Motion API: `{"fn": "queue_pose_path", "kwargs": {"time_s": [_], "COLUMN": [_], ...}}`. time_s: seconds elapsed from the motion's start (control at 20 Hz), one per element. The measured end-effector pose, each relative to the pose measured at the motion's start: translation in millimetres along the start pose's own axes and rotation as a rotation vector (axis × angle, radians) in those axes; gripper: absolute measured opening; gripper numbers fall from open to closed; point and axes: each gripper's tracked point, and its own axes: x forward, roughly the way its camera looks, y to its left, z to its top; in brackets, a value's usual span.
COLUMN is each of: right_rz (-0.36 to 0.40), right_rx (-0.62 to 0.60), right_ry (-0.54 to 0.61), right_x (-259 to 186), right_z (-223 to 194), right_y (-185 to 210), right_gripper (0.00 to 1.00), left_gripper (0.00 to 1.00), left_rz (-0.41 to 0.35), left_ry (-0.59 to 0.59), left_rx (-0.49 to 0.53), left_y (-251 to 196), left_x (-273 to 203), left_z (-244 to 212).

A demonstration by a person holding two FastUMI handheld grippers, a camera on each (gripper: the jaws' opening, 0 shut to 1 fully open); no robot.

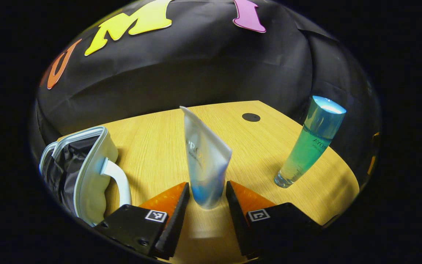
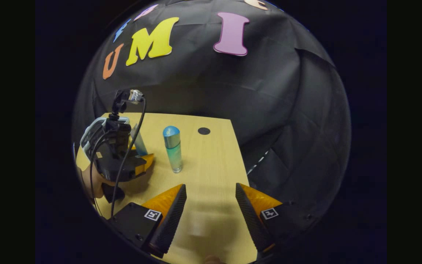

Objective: First open the suitcase, pack the skin care products into it, and then close the suitcase.

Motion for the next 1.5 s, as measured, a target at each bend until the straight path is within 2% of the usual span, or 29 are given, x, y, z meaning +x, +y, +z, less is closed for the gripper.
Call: {"fn": "queue_pose_path", "kwargs": {"time_s": [0.1,0.15,0.2,0.5,0.7,1.0,1.15,1.2,1.3,1.45,1.5], "right_rz": [0.007,0.011,0.016,0.110,0.159,0.145,0.114,0.094,0.081,0.061,0.067], "right_rx": [-0.008,-0.010,-0.008,0.030,0.011,0.018,0.039,0.034,0.045,0.023,0.013], "right_ry": [0.001,0.004,0.007,-0.004,-0.055,-0.084,-0.079,-0.086,-0.096,-0.082,-0.068], "right_x": [12.1,16.4,20.9,47.9,74.9,120.4,130.1,131.7,136.9,131.0,123.5], "right_z": [4.4,5.9,6.4,12.7,25.4,31.5,29.3,30.1,32.1,30.4,26.7], "right_y": [4.5,5.8,7.6,39.1,73.4,105.1,102.6,98.6,96.1,96.5,101.2], "right_gripper": [0.80,0.80,0.80,0.80,0.80,0.77,0.60,0.59,0.41,0.33,0.34], "left_gripper": [0.48,0.52,0.44,0.41,0.41,0.41,0.41,0.41,0.41,0.41,0.41], "left_rz": [-0.001,0.001,-0.004,-0.057,-0.035,0.053,0.109,0.123,0.152,0.182,0.188], "left_ry": [0.004,0.004,0.000,-0.040,-0.044,-0.006,0.025,0.030,0.042,0.057,0.066], "left_rx": [0.030,0.043,0.047,0.008,-0.034,-0.072,-0.115,-0.126,-0.139,-0.167,-0.180], "left_y": [0.3,1.2,1.9,1.8,25.5,91.3,127.8,138.9,163.5,195.8,204.2], "left_x": [-0.3,-2.2,-3.8,-50.9,-98.0,-155.3,-178.0,-185.2,-194.5,-201.9,-203.8], "left_z": [1.7,3.6,5.6,28.7,32.8,9.6,-6.2,-11.2,-19.0,-27.9,-31.3]}}
